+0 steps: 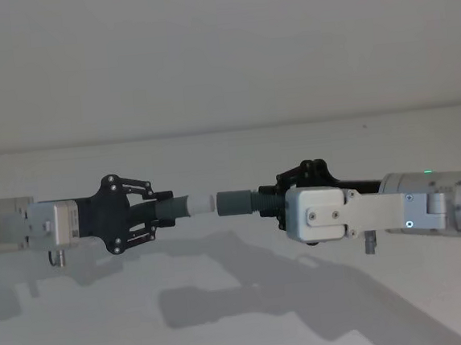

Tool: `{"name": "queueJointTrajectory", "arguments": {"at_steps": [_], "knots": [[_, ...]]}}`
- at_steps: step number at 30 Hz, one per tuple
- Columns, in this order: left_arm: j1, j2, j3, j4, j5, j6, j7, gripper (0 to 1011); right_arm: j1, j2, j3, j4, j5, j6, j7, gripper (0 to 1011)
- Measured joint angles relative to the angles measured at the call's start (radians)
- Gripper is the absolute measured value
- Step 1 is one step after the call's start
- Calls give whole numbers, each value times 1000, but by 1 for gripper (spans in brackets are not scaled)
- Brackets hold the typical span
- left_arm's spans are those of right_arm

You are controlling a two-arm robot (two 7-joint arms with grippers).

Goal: Use both hands to pick up one end of the pipe from the table, align the ends, and insert them.

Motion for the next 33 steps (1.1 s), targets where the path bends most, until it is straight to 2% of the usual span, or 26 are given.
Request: {"name": "queueJointTrajectory", "arguments": {"at_steps": [33], "knots": [[0,0,0,0,0,0,0,336,44,-28,-42,12,-9,55,28,234]]}}
